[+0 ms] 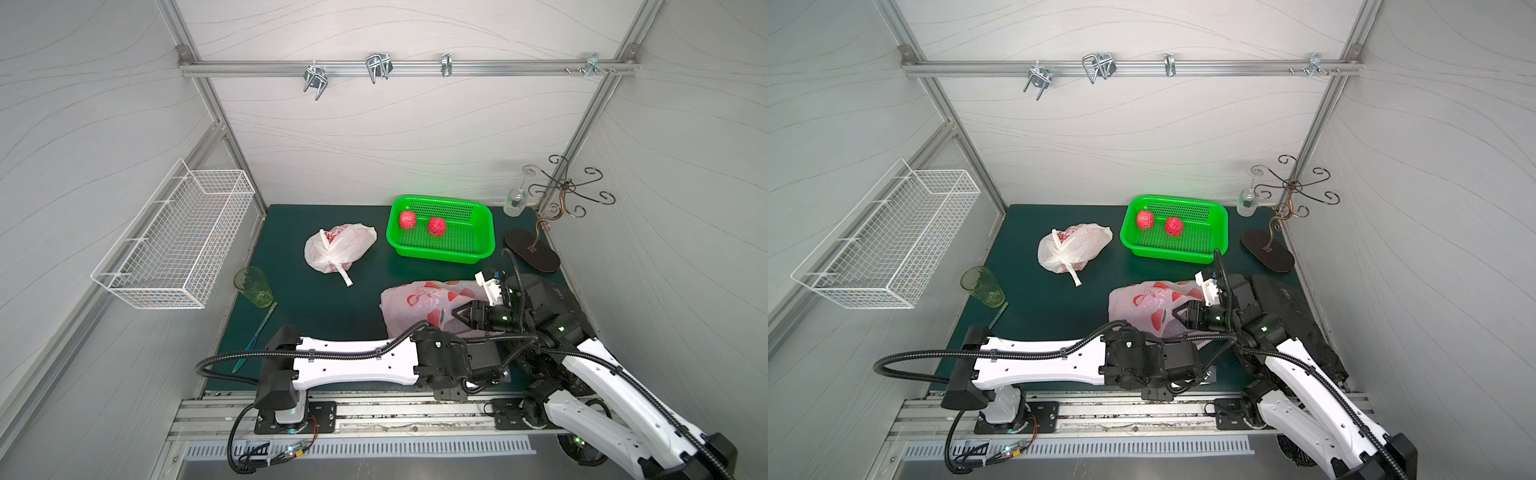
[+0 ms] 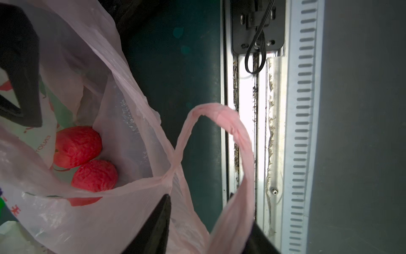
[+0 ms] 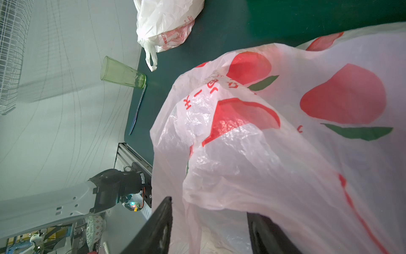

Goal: Untie the knot of a plastic bag & take out the apple
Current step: Adjust the plastic bag at the center of the board.

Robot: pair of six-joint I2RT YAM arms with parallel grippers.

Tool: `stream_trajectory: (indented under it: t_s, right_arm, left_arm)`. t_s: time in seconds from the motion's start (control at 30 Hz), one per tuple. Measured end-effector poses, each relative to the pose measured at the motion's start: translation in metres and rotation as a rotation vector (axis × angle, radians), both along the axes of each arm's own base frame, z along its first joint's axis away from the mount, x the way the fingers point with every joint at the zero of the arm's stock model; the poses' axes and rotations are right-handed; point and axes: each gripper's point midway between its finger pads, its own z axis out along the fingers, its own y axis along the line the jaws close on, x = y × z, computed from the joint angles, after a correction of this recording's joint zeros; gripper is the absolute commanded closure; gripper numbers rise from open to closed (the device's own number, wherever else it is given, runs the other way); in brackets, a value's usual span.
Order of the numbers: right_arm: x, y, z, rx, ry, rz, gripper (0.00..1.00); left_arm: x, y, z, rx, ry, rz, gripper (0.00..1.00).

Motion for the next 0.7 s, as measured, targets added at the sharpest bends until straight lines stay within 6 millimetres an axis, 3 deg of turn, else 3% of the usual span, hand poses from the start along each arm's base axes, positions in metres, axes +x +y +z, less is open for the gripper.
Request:
stream_trajectory:
  t_s: [0.13, 0.27, 0.33, 0.47, 0.5, 0.57, 0.7]
  right_arm:
    - [-0.001, 0.000, 0.001, 0.002, -0.004, 0.007, 0.44]
    - [-0.004, -0.004, 0.021, 0.030, -0.104, 0.010, 0.44]
    - [-0.004, -0.012, 0.044, 0.063, -0.206, -0.003, 0.44]
    - [-0.049, -0.015, 0.088, 0.189, -0.380, 0.126, 0.47]
    - [-0.057, -0.015, 0.094, 0.209, -0.407, 0.150, 0.48]
    - [-0.069, -0.015, 0.100, 0.236, -0.439, 0.196, 0.48]
    - [-0.077, -0.014, 0.095, 0.230, -0.440, 0.239, 0.50]
  left_arm:
    - [0.013, -0.012, -0.003, -0.007, 0.004, 0.056, 1.00]
    - [0.056, 0.014, 0.007, -0.048, 0.040, 0.219, 1.00]
    - [0.067, 0.034, 0.026, -0.112, 0.049, 0.312, 1.00]
    - [0.122, 0.098, 0.097, -0.403, 0.005, 0.639, 1.00]
    - [0.128, 0.111, 0.112, -0.471, -0.004, 0.693, 1.00]
    - [0.128, 0.129, 0.136, -0.590, -0.009, 0.764, 1.00]
    - [0.122, 0.140, 0.146, -0.718, 0.023, 0.827, 1.00]
